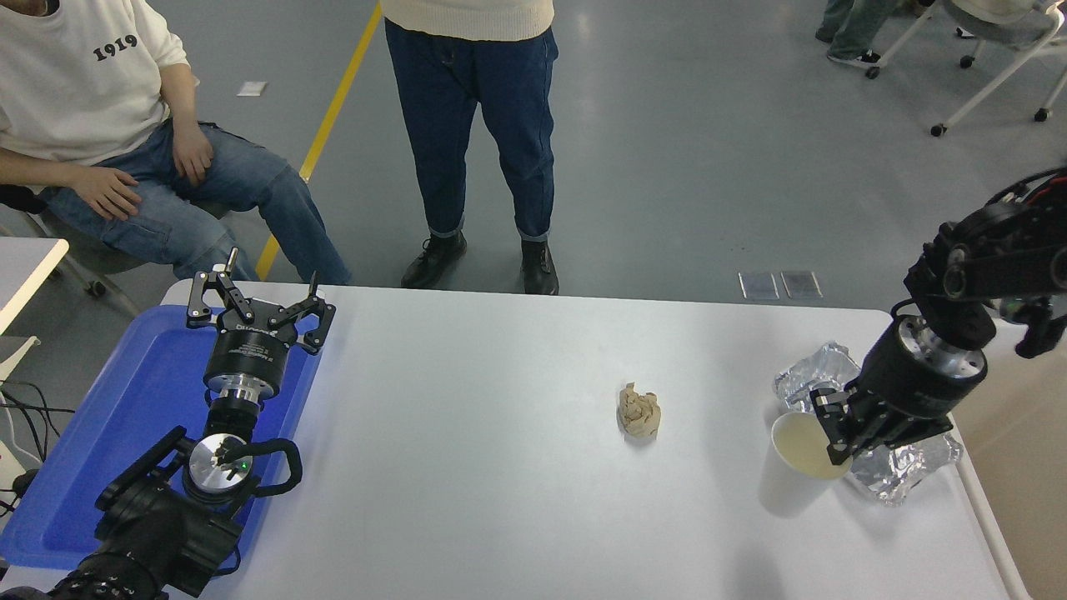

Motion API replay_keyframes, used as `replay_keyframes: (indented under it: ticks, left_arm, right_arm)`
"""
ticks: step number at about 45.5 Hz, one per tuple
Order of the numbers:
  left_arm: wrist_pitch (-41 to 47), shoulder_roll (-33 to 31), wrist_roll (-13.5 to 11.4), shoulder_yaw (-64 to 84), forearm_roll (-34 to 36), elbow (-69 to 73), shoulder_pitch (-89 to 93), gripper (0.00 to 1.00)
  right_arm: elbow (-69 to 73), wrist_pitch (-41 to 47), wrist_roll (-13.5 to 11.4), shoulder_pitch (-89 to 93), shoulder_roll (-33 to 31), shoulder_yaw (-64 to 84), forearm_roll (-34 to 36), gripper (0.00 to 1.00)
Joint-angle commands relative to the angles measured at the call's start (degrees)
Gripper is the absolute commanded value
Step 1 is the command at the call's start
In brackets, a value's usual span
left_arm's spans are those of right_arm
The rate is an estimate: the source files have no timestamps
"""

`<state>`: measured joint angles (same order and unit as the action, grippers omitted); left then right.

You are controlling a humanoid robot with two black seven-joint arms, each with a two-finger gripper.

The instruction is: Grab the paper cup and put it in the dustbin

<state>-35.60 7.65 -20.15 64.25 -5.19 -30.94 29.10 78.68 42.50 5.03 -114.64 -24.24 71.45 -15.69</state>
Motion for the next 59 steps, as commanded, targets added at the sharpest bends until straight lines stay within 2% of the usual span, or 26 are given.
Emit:
replay_keyframes:
  ticks: [1,17,42,48,59]
  left_arm:
    - [0.0,0.0,0.0,0.0,0.0,0.0,0.1,1.00]
    - [0.0,0.0,0.0,0.0,0.0,0.0,0.1,1.00]
    - [0.1,0.0,-0.1,0.1,0.0,0.0,0.0,1.00]
    - [0.1,0.0,-0.2,0.1,0.0,0.1,0.0,1.00]
    - [0.1,0.0,-0.2,0.1,-0.1,0.1,-0.1,1.00]
  right_arm:
    - [1.7,2.5,0.0,-12.7,-2.0,3.3,0.0,0.00]
    - [1.7,2.5,0.0,-23.4,-1.4,5.1,-0.4,0.00]
    - [0.9,2.5,0.0,-24.3,-2.1,10.4,-2.0,0.00]
    - [0.4,2.5,0.0,-24.0,-4.9,14.0,-2.8,0.00]
    - [-2.4,2.5,-0.1,-21.5,-17.1,16.8,-9.1,0.00]
